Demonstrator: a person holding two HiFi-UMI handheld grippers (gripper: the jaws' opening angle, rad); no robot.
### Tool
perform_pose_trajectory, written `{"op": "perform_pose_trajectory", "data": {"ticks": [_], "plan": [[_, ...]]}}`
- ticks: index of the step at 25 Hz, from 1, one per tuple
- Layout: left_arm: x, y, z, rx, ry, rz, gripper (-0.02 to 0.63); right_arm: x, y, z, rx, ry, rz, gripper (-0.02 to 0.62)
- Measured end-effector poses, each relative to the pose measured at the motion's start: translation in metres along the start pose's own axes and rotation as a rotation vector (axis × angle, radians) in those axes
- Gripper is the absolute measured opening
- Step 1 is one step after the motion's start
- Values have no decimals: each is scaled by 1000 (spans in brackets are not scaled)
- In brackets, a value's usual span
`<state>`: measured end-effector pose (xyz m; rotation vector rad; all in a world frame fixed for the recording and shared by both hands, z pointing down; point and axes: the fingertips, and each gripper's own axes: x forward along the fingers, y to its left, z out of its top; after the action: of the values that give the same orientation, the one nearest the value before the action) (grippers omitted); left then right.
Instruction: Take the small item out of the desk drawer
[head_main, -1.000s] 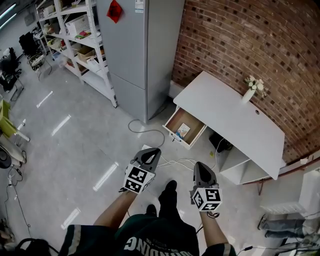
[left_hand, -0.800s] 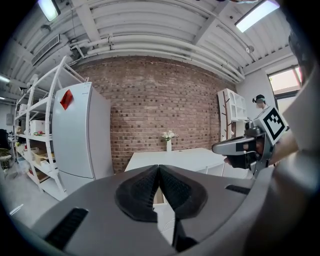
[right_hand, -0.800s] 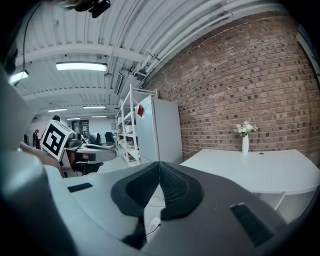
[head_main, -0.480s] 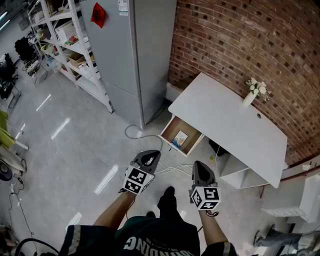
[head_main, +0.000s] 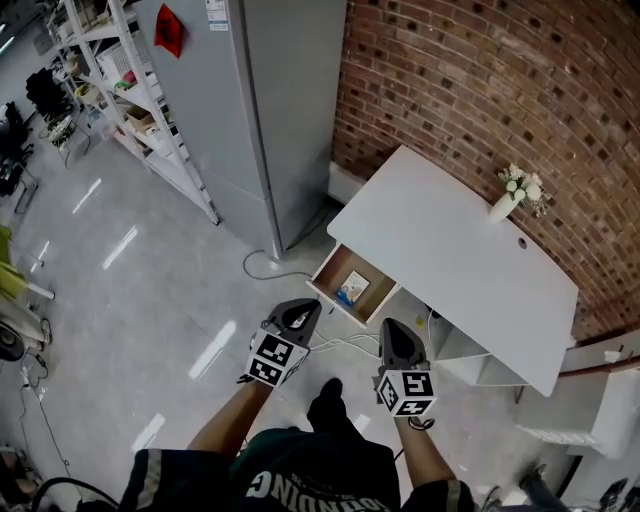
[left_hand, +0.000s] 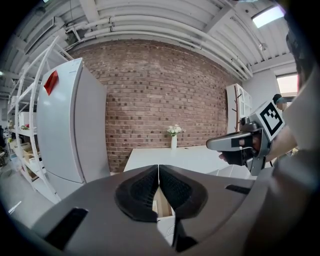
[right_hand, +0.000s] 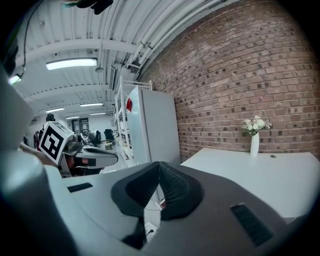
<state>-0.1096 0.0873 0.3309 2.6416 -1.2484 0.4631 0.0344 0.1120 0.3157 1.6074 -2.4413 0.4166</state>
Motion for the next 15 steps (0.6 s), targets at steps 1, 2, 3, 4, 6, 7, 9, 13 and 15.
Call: {"op": "perform_pose_trajectory", "data": {"ticks": [1, 2, 3, 4, 6, 7, 9, 13, 15], "plan": [[6, 2, 1, 0, 3, 2, 17, 5, -4, 1, 0, 2, 4, 25], [12, 3, 2, 1, 7, 5, 17, 9, -7, 2, 0, 3, 7, 24], [18, 5, 2, 2, 12, 7, 17, 13, -12, 3, 1, 4, 10, 23], [23, 6, 3, 3, 17, 8, 17, 17, -16, 4, 3, 6, 13, 25], [32, 7, 4, 3, 25, 10, 17, 23, -23, 4, 7, 11, 17, 25], [37, 8, 4, 2, 29, 12, 17, 27, -27, 5, 7, 13, 18, 25], [48, 11, 6, 0, 35, 16, 18, 33, -36, 7, 8, 15, 19, 25], [70, 11, 2, -12, 53, 9, 18, 40, -51, 8, -7, 20, 26, 24], [82, 7, 0, -14, 61, -1, 18, 42, -58, 8, -13, 22, 30, 24]]}}
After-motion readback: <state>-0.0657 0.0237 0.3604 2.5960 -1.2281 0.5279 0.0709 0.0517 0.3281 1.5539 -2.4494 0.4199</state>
